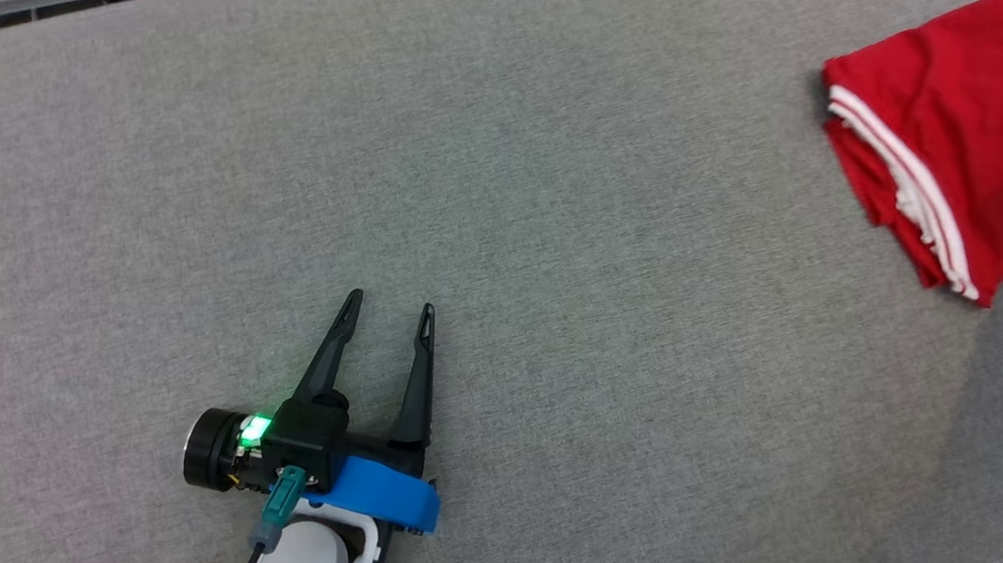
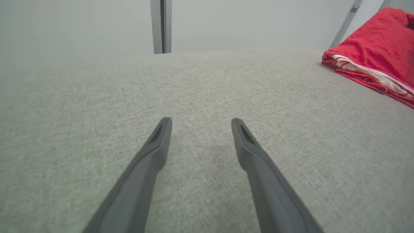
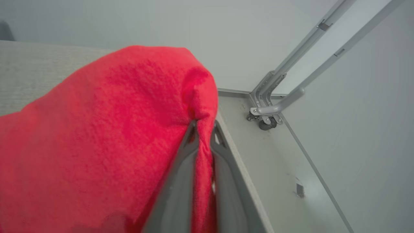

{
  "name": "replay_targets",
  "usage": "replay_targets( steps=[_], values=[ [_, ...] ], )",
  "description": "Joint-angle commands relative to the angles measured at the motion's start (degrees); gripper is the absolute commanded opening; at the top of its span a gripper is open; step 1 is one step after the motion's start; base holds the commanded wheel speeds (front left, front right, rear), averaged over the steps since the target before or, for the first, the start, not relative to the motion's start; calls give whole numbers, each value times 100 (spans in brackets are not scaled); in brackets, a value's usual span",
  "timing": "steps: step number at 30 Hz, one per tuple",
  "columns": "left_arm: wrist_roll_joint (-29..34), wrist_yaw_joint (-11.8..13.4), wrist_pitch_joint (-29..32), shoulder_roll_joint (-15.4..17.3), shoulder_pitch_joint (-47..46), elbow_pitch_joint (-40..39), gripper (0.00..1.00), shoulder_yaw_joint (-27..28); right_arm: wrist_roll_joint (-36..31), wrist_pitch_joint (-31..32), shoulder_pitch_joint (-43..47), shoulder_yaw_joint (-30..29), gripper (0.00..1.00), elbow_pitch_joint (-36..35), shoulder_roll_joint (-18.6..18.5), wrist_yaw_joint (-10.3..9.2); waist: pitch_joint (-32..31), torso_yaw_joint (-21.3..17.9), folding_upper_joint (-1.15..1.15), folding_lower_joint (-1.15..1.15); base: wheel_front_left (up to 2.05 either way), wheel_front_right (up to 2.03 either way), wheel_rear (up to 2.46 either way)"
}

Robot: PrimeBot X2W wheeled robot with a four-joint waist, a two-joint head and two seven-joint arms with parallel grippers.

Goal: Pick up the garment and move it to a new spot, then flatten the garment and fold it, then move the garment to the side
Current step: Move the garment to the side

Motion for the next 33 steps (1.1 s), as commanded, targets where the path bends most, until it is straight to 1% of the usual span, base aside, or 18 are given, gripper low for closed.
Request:
replay_targets(
  steps=[1,5,7,8,9,10,11,18,22,26,29,33],
  values=[
    [10,-18,-8,42,-76,43,100,67,-128,43,-56,-193,0,-43,-135,-6,170,164,0,-1,0,0,0],
    [43,-21,4,71,-77,41,100,104,-729,212,58,-1015,0,-270,-279,-6,214,209,0,-1,0,0,0],
    [48,-24,5,73,-69,31,100,132,-885,267,36,-1209,0,-273,-94,-2,218,206,0,-1,0,0,0],
    [51,-26,5,76,-67,26,100,151,-1049,189,4,-1253,0,-381,-84,-5,221,197,0,-1,0,0,0],
    [56,-28,5,74,-71,24,100,162,-1156,105,-31,-1250,16,-471,-47,-5,222,188,0,-1,0,0,0],
    [61,-30,5,73,-79,27,100,172,-1205,49,-63,-1320,46,-491,50,-5,220,180,0,-1,0,0,0],
    [61,-32,4,72,-95,36,100,183,-1260,40,-63,-1388,100,-483,150,-5,212,174,0,-1,0,0,0],
    [17,-5,2,48,-145,4,100,224,-1591,-232,-85,-1597,100,-501,478,-5,88,197,0,-1,0,0,0],
    [-41,41,0,22,-39,-13,100,304,-1565,-511,-169,-1436,100,-493,753,-4,-53,227,0,-1,0,0,0],
    [-79,95,-5,3,54,-1,100,425,-1219,-640,-75,-1033,100,-539,1192,-5,-272,288,0,-1,0,0,0],
    [-151,151,-5,4,145,5,100,493,-701,-639,287,-503,100,-988,1606,-4,-465,366,0,-1,0,0,0],
    [-244,244,-5,1,234,27,100,560,121,-638,965,230,100,-1614,1867,-5,-732,508,0,-1,0,0,0]
  ],
)
